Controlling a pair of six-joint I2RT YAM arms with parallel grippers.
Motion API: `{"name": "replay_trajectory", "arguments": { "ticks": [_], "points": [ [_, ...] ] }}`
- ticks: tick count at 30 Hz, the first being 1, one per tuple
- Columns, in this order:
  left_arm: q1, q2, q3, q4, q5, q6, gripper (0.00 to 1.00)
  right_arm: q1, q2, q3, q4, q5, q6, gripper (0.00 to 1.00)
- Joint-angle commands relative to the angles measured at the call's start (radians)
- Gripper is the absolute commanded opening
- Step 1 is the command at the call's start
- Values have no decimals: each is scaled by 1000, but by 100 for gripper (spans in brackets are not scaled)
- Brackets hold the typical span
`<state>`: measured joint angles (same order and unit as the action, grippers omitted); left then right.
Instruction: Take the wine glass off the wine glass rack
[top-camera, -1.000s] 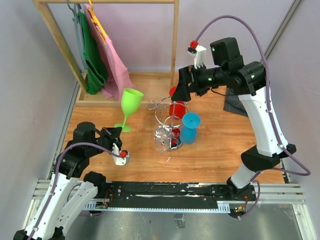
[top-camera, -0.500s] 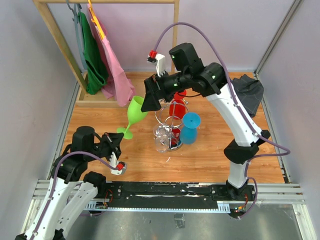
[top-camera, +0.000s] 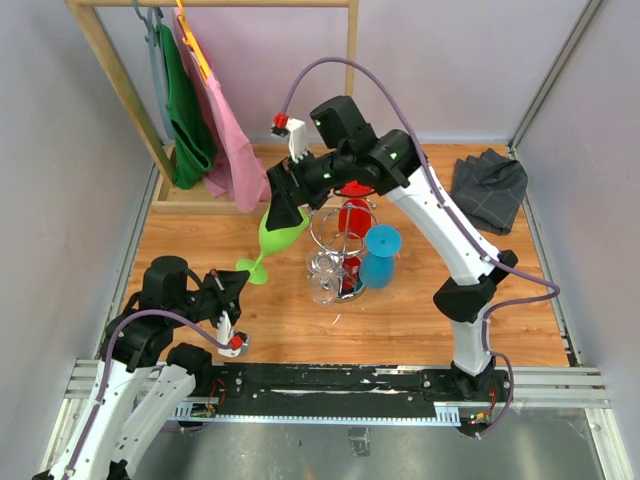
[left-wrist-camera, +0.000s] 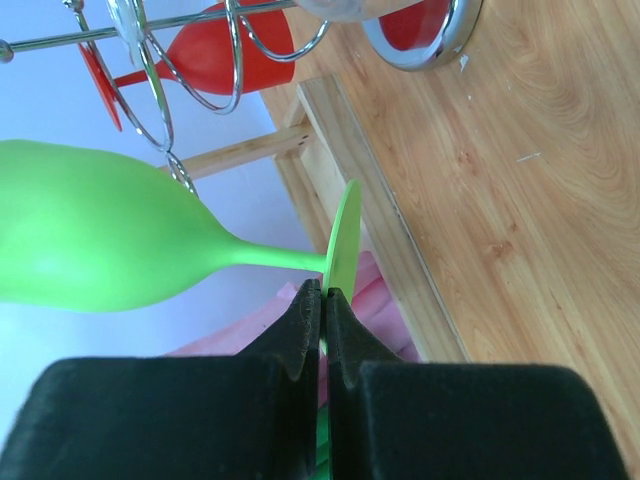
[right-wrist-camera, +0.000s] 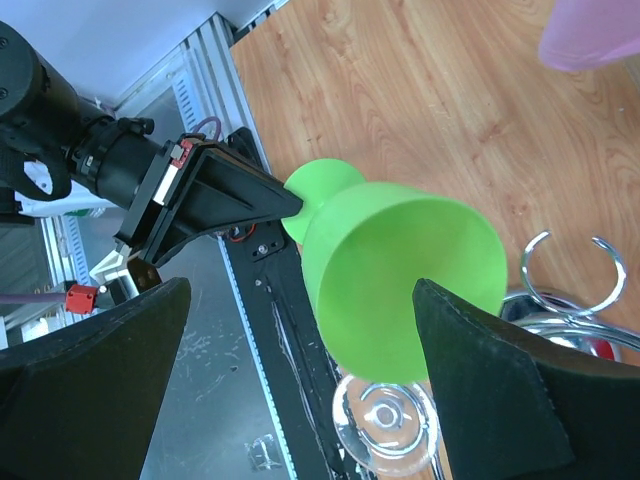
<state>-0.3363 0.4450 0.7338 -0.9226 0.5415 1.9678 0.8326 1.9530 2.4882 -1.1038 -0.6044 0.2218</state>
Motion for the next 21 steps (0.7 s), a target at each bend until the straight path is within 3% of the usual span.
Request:
{"name": "replay_trajectory", "arguments": {
  "ticks": [1,3,5,9,11,14,15,16,19,20,21],
  "points": [
    [-7,-1,30,6,44,34,0,46,23,1,16,-4,-28,95],
    [-6,6,35,5,48,34,0,59,24,-9,15,3,-34,93],
    [-7,9,38,5,50,34,0,68,57,-8,9,5,-38,83],
    [-7,13,38,8,55,42,0,73,72,-8,-17,-2,-40,28],
    [-6,9,35,19,55,43,0,72,69,-10,-33,5,-47,5],
    [-6,-6,16,62,49,35,0,72,38,-30,-40,21,-53,1],
    [-7,-13,9,81,47,29,5,72,35,-34,-39,28,-53,1],
    [-7,-20,5,104,43,19,18,72,9,-35,-41,36,-53,1],
    [-7,-29,13,182,34,-51,90,69,-39,-23,-43,60,-40,1],
    [-7,-30,20,199,28,-76,98,67,-55,-16,-44,69,-34,1],
    [-7,-29,29,222,23,-106,99,60,-75,-13,-45,79,-28,1]
  ]
}}
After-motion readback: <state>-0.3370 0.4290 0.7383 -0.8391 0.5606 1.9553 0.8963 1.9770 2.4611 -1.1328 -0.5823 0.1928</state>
